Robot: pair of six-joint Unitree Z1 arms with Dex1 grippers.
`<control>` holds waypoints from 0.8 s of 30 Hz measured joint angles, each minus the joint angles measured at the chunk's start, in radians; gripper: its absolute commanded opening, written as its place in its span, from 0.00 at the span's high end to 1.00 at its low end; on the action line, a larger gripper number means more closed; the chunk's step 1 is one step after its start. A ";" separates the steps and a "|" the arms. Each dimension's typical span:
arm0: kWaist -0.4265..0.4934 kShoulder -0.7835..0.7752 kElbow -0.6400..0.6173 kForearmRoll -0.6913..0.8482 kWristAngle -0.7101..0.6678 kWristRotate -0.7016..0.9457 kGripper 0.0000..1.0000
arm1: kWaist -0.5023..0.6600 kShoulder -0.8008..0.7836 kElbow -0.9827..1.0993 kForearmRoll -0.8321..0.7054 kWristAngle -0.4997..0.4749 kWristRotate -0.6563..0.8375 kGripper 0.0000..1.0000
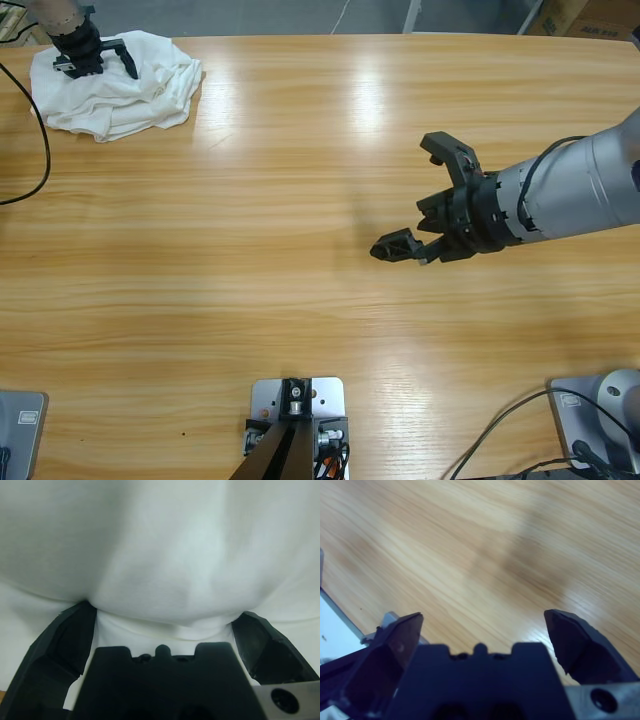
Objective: Fold clothes
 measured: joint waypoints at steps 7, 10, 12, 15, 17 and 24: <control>-0.007 -0.028 -0.011 0.059 -0.015 0.007 0.00 | 0.000 -0.034 0.005 0.031 -0.034 0.000 0.00; -0.020 -0.116 0.007 0.068 -0.025 0.007 0.00 | 0.000 -0.120 -0.008 0.159 -0.077 -0.001 0.00; -0.035 -0.221 0.009 0.069 -0.025 0.007 0.00 | 0.000 -0.201 -0.039 0.280 -0.116 -0.012 0.00; -0.055 -0.435 0.054 0.070 -0.025 0.007 0.00 | 0.001 -0.321 -0.102 0.443 -0.152 -0.038 0.00; -0.067 -0.598 0.210 0.071 -0.025 0.003 0.00 | 0.001 -0.373 -0.127 0.528 -0.155 -0.048 0.01; -0.155 -1.147 1.111 -0.224 -0.025 -0.076 0.00 | 0.001 -0.518 -0.103 0.689 -0.204 -0.070 0.04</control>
